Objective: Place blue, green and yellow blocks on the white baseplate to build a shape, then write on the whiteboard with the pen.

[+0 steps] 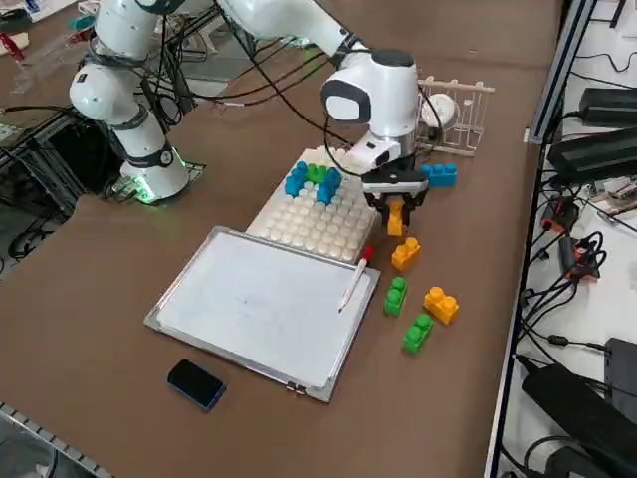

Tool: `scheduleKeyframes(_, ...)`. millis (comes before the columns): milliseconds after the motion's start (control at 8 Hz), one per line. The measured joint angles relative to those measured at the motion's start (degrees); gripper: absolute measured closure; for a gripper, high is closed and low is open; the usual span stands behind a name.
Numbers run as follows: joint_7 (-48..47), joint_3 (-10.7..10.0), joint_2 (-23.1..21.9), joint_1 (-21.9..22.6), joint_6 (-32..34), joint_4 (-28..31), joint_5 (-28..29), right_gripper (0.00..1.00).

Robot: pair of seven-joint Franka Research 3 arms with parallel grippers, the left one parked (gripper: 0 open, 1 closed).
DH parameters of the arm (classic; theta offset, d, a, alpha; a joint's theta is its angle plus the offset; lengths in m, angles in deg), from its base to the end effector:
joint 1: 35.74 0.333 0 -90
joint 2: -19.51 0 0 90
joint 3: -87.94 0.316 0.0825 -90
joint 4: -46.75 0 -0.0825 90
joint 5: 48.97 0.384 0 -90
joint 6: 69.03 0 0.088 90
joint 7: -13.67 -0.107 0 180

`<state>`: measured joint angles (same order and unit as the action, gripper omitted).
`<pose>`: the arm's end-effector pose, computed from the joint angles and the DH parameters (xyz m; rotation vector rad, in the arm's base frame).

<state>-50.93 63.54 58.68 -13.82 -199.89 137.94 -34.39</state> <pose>0.7026 0.0194 0.2670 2.5461 -1.8095 0.1542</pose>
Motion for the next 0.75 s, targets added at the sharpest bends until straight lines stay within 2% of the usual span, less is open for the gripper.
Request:
scheduleKeyframes(375, 14.3, 0.2, -5.8, 0.9, 8.2, 0.2, 0.1, 0.59)
scheduleKeyframes(750, 29.7, 0.3, -8.9, 3.8, 9.7, 4.4, 0.1, 0.59)
